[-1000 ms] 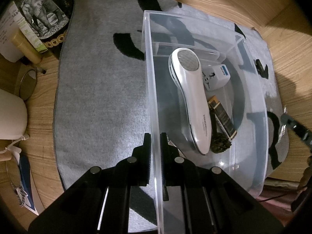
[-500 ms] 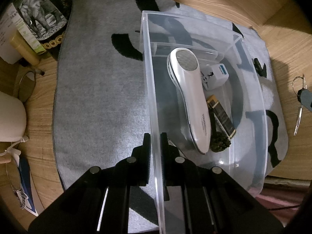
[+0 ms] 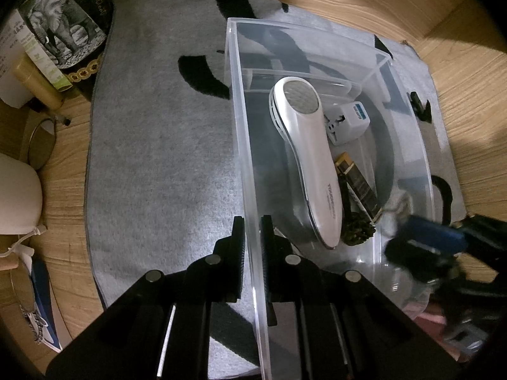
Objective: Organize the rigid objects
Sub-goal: 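Carry the keys into the clear box and release them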
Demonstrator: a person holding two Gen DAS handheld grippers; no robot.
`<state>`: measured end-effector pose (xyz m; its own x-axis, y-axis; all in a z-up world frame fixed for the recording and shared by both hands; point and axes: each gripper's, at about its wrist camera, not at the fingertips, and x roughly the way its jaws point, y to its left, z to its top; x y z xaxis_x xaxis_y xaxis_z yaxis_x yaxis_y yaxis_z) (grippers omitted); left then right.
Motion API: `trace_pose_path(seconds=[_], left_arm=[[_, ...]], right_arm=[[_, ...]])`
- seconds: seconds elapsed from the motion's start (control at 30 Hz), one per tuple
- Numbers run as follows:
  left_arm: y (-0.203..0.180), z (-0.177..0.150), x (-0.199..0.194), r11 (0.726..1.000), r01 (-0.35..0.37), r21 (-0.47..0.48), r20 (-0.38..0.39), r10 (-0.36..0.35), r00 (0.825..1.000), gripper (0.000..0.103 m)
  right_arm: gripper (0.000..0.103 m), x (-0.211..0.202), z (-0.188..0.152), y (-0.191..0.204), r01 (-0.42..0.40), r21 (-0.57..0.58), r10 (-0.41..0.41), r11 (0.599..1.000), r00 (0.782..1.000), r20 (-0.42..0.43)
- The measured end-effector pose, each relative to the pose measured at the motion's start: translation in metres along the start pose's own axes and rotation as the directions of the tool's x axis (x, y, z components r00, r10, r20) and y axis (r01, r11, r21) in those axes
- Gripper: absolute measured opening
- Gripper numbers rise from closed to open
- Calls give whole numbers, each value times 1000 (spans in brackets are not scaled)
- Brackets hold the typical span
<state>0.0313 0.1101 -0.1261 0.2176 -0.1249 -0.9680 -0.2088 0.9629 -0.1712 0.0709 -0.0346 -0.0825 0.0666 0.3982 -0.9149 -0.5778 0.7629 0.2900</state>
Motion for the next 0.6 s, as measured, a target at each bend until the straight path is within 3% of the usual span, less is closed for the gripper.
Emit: trace_pose_path(seconds=[0.23, 0.43, 0.6], left_arm=[[-1, 0, 0, 1000, 2, -4, -1, -2, 1000, 9], [-1, 2, 1, 1000, 0, -8, -4, 0, 1000, 9], [-1, 4, 2, 1000, -2, -13, -8, 2, 1000, 9]], right_arm=[[23, 17, -2, 10, 39, -71, -43, 997, 997, -58], [33, -1, 2, 7, 77, -77, -77, 994, 997, -4], [36, -26, 10, -19, 78, 3, -78, 997, 995, 64]])
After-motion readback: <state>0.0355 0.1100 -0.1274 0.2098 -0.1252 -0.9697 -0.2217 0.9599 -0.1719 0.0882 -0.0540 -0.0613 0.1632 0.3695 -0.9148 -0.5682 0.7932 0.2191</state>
